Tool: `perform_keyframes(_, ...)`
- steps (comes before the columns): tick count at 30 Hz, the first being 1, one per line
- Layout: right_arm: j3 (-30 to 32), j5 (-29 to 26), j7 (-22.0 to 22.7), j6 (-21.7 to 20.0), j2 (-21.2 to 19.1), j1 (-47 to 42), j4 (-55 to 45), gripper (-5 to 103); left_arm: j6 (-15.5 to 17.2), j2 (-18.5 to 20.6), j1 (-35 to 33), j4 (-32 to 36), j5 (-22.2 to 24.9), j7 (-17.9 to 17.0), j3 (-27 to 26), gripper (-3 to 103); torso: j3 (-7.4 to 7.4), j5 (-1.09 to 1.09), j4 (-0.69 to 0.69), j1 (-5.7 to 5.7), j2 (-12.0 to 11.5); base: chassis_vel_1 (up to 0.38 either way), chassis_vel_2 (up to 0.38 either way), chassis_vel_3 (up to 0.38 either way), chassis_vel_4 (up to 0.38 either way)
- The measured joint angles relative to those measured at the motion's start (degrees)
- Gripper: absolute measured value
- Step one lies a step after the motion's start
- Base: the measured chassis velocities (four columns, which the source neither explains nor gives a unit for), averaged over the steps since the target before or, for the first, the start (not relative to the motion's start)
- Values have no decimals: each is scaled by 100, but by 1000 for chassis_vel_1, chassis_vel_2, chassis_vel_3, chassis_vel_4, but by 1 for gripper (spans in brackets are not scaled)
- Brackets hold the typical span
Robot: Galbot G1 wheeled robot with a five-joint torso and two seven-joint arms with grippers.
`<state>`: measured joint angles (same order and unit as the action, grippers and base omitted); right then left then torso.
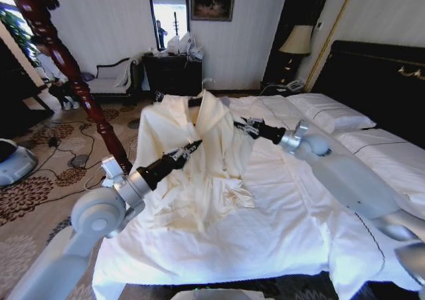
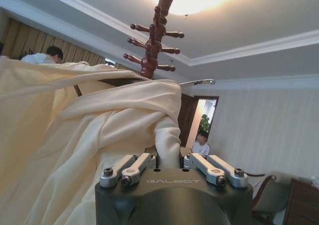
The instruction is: Pick up the clothes from the bed and hang them on the clothes hanger.
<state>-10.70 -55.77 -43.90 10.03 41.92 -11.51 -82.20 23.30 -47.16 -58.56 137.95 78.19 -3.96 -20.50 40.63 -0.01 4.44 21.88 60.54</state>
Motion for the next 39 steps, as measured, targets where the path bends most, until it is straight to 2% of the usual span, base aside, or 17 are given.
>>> perform_keyframes(7,-61,61,14,28,216,96,130,18,3,34,-89,-82,-161,9,6,0,0,0,2,0,0,0,0,0,0)
perform_keyframes(11,-78,170,117,114,310,150,187,18,-3,76,-263,-192,-491,27,138,0,0,1,1,0,0,0,0,0,0)
perform_keyframes(22,-64,252,351,210,324,259,185,18,14,11,-485,-275,-875,52,441,0,0,1,1,0,0,0,0,0,0)
perform_keyframes(28,-17,261,382,292,295,276,160,18,-212,-82,-505,-302,-1465,-38,335,-2,0,1,1,0,0,0,0,0,0)
perform_keyframes(29,-17,282,389,310,291,281,159,18,-270,-102,-526,-238,-1544,-54,247,2,0,1,1,0,0,0,0,0,0)
perform_keyframes(30,-17,282,389,310,291,281,159,18,-270,-102,-526,-238,-1544,-54,247,2,0,1,1,0,0,0,0,0,0)
perform_keyframes(32,-17,308,397,332,287,296,161,18,-410,-85,-648,-71,-1764,-36,57,13,0,1,1,0,0,0,0,0,0)
perform_keyframes(33,-17,308,397,332,287,296,161,18,-410,-85,-648,-71,-1764,-36,57,13,0,1,1,0,0,0,0,0,0)
perform_keyframes(37,-16,378,373,368,242,359,201,18,-513,71,-996,302,-1932,74,-218,34,0,1,0,0,0,0,0,0,0)
perform_keyframes(39,-16,381,371,369,236,365,203,18,-518,77,-1020,343,-1929,81,-246,34,0,1,0,0,0,0,0,0,0)
